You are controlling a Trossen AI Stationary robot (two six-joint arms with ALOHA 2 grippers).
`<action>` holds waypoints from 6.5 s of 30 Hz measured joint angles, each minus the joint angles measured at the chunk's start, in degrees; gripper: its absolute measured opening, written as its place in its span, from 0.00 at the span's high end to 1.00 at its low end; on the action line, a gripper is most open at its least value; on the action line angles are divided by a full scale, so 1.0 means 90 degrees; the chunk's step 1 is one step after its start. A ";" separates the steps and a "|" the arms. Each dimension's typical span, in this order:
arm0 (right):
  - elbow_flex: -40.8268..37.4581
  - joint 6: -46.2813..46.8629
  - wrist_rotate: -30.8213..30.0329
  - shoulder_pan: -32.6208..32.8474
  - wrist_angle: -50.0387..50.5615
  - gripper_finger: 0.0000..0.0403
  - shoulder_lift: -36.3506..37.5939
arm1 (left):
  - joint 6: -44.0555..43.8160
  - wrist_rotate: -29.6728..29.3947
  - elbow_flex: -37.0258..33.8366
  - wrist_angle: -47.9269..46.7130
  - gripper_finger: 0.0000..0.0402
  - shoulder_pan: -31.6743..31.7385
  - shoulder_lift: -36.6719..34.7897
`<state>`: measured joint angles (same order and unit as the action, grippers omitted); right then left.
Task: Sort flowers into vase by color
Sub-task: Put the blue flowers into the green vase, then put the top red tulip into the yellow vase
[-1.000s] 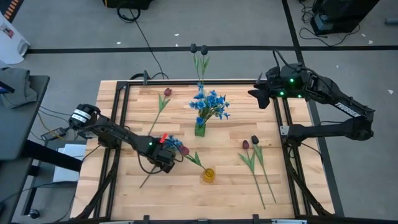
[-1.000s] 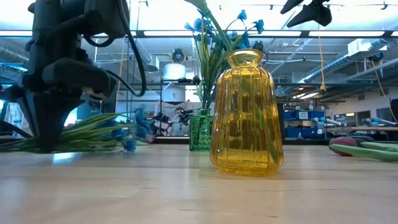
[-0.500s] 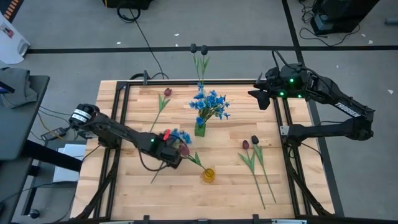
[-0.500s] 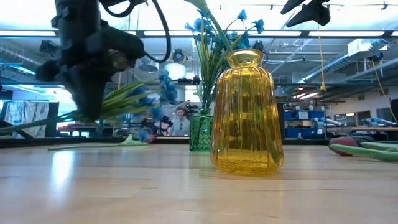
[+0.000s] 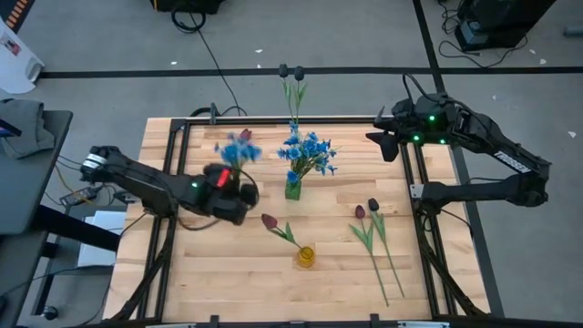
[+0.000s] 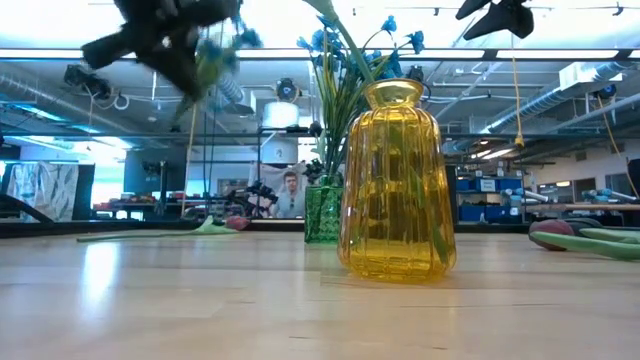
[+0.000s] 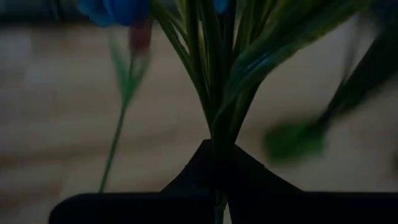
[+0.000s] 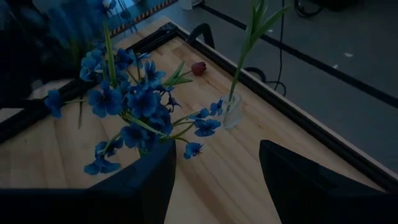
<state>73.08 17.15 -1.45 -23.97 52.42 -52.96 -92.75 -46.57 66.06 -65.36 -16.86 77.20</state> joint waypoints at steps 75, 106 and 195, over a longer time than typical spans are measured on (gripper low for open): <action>0.0000 0.0240 -0.0216 -0.0015 -0.0478 0.40 0.0052 | 0.9283 0.3432 -0.3497 1.2859 0.95 0.2340 0.0429; 0.0000 0.0245 -0.0238 -0.0015 -0.0475 0.40 0.0052 | 0.9408 0.3797 -0.3497 1.2665 0.94 0.2370 0.1098; 0.0000 0.0458 -0.0216 -0.0022 0.0021 0.40 0.0096 | 0.8447 0.3272 -0.1512 0.3652 0.02 0.2544 -0.3339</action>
<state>73.08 21.26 -3.40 -24.17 52.62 -52.10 -16.73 -17.12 52.46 -32.50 6.03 47.14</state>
